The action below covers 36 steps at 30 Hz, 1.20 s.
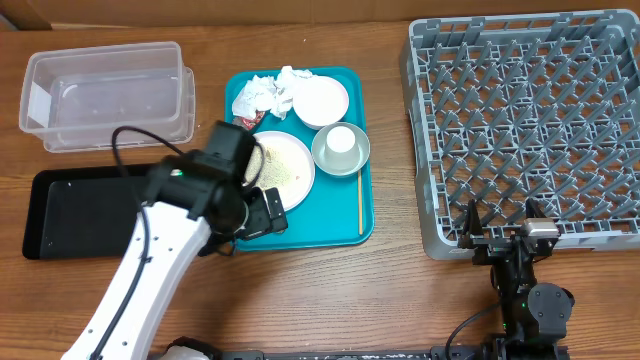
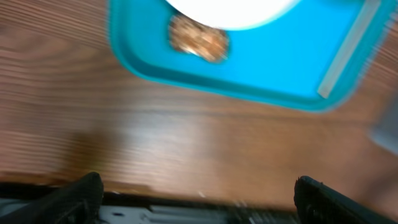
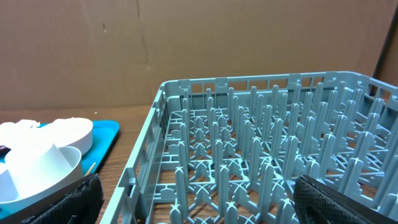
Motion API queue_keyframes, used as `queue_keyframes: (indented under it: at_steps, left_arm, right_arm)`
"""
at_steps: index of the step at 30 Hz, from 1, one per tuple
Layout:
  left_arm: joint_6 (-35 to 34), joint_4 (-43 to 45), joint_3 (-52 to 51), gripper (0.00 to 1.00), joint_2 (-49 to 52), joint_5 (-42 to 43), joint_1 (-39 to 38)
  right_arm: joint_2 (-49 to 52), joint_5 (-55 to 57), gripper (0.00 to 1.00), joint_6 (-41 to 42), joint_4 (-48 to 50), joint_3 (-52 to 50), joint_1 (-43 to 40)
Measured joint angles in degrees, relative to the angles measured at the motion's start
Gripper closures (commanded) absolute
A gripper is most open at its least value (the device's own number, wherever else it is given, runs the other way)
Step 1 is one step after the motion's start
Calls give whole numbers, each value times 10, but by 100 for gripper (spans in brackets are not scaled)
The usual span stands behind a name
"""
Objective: Sort waste into correct bins and load items into the dishwasher
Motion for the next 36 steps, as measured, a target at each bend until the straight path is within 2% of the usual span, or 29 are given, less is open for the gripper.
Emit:
queue_keyframes:
  at_steps: [4,11,19,27,36]
  left_arm:
    - [-39,17,0,0,24,-65,-23]
    - [-51,58,0,0,66,-93,-23]
    - [41,160,-44,0,136,-62,-23]
    - [111,179,-59,3,192,-54,-23]
    - [136,266,-130,4,192,-53,-34]
  right_arm:
    - [0,0,0,0,0,0,0]
    - [0,0,0,0,0,0,0]
    - [0,0,0,0,0,0,0]
    - [0,0,0,0,0,0,0]
    - [0,0,0,0,0,0,0]
